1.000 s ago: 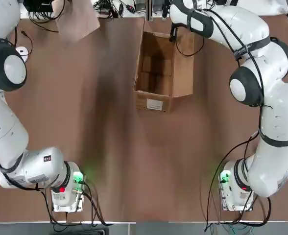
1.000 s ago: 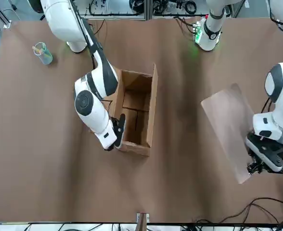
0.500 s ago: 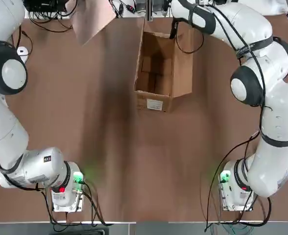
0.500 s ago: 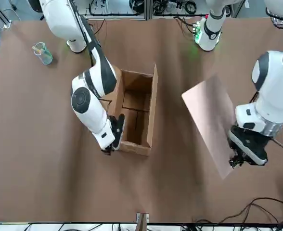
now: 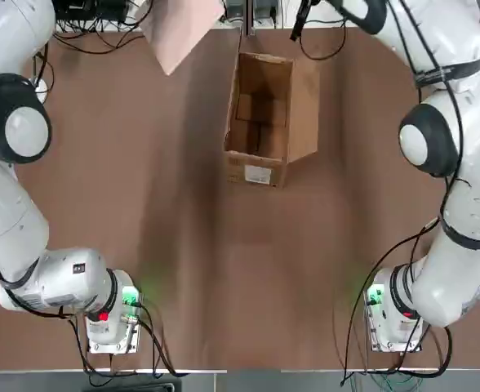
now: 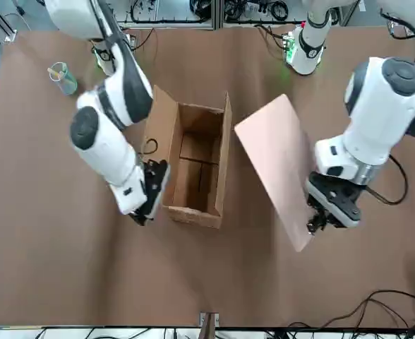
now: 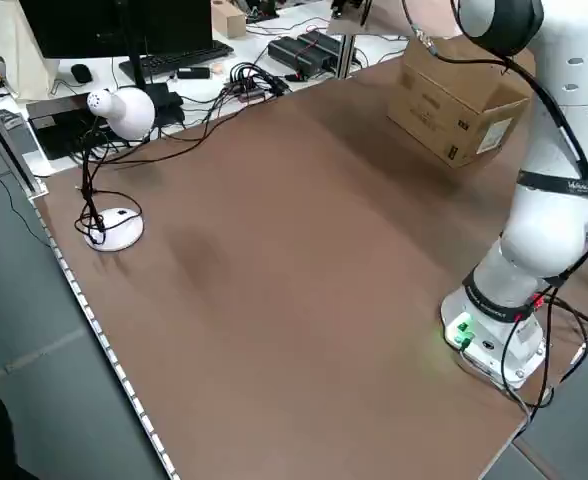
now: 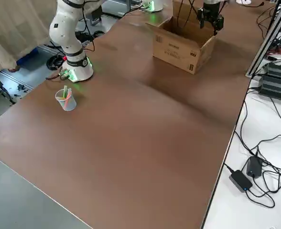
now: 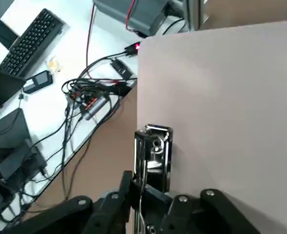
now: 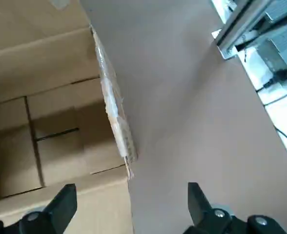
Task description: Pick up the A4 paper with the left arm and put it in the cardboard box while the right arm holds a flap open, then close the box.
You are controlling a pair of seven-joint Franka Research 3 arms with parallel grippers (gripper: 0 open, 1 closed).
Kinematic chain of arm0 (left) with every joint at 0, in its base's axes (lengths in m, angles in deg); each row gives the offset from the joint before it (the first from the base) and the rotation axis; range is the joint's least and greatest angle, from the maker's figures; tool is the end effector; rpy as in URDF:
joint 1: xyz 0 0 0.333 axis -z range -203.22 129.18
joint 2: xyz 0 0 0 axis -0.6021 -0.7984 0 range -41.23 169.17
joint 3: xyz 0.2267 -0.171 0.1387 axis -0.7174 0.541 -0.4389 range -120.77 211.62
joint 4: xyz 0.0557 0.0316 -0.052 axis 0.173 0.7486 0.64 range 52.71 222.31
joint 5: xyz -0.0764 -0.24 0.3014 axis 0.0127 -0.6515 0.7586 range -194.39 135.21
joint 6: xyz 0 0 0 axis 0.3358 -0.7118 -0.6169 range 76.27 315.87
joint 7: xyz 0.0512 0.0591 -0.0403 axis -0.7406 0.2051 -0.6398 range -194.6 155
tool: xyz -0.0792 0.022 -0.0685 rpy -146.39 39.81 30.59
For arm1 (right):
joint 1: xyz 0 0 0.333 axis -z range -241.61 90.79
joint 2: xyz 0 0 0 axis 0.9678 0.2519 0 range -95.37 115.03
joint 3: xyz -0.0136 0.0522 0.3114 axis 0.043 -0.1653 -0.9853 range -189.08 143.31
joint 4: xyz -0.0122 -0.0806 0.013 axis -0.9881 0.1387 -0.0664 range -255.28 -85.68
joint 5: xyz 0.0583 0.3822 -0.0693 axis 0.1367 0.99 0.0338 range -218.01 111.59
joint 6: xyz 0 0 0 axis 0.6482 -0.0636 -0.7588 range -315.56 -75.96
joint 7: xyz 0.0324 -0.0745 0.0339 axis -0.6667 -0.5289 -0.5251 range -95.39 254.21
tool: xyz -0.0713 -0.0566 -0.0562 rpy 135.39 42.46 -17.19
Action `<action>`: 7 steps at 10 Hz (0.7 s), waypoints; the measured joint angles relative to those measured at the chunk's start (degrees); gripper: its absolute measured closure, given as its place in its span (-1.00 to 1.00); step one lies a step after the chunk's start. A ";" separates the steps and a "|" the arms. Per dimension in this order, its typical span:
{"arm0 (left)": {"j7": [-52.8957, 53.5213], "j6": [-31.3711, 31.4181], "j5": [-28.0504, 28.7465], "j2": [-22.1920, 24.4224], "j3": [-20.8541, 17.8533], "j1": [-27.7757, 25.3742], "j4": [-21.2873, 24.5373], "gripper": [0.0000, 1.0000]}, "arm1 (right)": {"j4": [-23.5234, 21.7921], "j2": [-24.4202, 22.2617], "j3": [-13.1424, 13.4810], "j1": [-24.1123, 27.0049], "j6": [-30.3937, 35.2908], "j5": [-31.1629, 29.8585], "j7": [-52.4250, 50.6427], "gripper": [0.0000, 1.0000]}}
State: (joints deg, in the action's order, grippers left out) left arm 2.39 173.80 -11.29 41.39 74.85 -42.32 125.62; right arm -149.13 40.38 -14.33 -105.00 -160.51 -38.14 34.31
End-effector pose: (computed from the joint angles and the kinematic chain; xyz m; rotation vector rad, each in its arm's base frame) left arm 0.6700 -0.2136 0.5520 -2.7002 1.2273 -0.6166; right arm 0.6626 0.3030 0.4854 -2.5349 -1.5757 -0.2946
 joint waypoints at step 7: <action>-20.09 -1.85 0.09 0.30 -0.26 12.03 -2.61 0.94 | 0.11 -9.15 5.90 5.02 11.57 0.14 3.45 -1.00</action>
State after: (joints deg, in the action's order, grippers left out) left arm -17.69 171.94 -11.20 41.69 74.60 -30.30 123.01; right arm -149.03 31.23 -8.43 -99.98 -148.95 -38.00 37.76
